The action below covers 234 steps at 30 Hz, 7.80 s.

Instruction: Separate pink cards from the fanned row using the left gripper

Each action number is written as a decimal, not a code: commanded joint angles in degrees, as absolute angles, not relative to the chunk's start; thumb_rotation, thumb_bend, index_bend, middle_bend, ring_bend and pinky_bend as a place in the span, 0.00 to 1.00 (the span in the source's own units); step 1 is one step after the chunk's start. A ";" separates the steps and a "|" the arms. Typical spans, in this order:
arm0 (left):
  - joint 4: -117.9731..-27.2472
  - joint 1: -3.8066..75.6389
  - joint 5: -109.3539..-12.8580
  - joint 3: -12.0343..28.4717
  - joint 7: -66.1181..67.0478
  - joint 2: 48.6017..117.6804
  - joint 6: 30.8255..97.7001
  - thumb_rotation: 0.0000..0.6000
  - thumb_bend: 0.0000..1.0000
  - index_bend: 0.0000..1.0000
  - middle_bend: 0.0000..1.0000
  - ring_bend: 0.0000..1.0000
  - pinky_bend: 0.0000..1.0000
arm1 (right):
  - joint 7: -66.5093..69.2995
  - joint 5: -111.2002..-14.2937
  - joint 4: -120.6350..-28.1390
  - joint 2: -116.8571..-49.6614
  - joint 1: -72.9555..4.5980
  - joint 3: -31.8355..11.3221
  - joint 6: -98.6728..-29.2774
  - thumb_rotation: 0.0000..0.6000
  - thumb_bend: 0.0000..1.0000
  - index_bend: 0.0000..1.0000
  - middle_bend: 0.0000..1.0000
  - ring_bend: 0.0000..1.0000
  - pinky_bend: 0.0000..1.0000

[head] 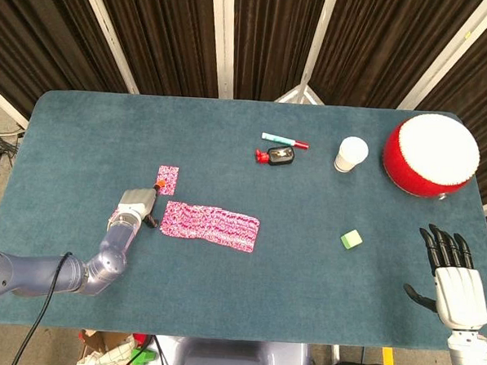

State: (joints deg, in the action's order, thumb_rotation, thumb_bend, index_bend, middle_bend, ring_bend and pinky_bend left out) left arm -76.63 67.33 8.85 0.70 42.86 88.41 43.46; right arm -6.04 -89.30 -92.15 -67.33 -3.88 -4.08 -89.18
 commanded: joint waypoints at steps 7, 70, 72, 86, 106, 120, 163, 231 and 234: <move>-76.20 67.65 10.04 1.74 44.48 88.10 45.12 1.00 0.48 0.05 0.74 0.60 0.68 | -6.60 -89.51 -92.24 -67.41 -3.87 -3.97 -89.18 1.00 0.13 0.07 0.07 0.10 0.07; -100.57 64.49 -3.41 -1.74 36.32 74.75 42.84 1.00 0.48 0.05 0.75 0.61 0.68 | -4.97 -89.12 -92.75 -67.33 -3.64 -4.33 -89.33 1.00 0.13 0.07 0.07 0.10 0.07; -100.52 64.68 -3.79 -1.91 35.70 74.79 42.36 1.00 0.48 0.05 0.74 0.61 0.68 | -4.98 -89.21 -92.76 -67.36 -3.62 -4.35 -89.44 1.00 0.13 0.07 0.07 0.10 0.07; -99.06 65.88 -5.43 -4.00 32.62 75.28 39.96 1.00 0.48 0.05 0.74 0.61 0.68 | -4.77 -89.24 -92.72 -67.35 -3.60 -4.35 -89.45 1.00 0.13 0.07 0.07 0.10 0.07; -101.68 70.59 -2.55 -9.61 32.26 73.14 39.25 1.00 0.48 0.06 0.74 0.61 0.68 | -5.25 -88.88 -92.35 -68.30 -4.96 -5.59 -88.68 1.00 0.13 0.08 0.07 0.10 0.07; -102.30 72.29 -3.79 -12.90 31.03 72.79 37.63 1.00 0.48 0.07 0.75 0.61 0.68 | -5.50 -88.75 -92.20 -68.51 -5.13 -5.73 -88.87 1.00 0.13 0.08 0.07 0.10 0.07; -116.48 79.68 -7.27 -24.26 33.03 70.34 42.22 1.00 0.48 0.07 0.75 0.61 0.68 | -6.23 -88.89 -92.08 -68.98 -5.49 -5.86 -89.33 1.00 0.13 0.09 0.07 0.10 0.07; -87.50 21.72 -69.47 -15.65 12.01 70.74 99.91 1.00 0.43 0.10 0.10 0.09 0.08 | -13.16 -89.49 -91.98 -68.76 -5.76 -5.33 -89.04 1.00 0.13 0.09 0.07 0.10 0.07; -86.72 20.14 -70.60 -14.74 11.54 70.72 99.44 1.00 0.43 0.11 0.10 0.09 0.08 | -13.56 -89.36 -92.24 -68.63 -5.81 -5.33 -88.85 1.00 0.13 0.09 0.07 0.10 0.07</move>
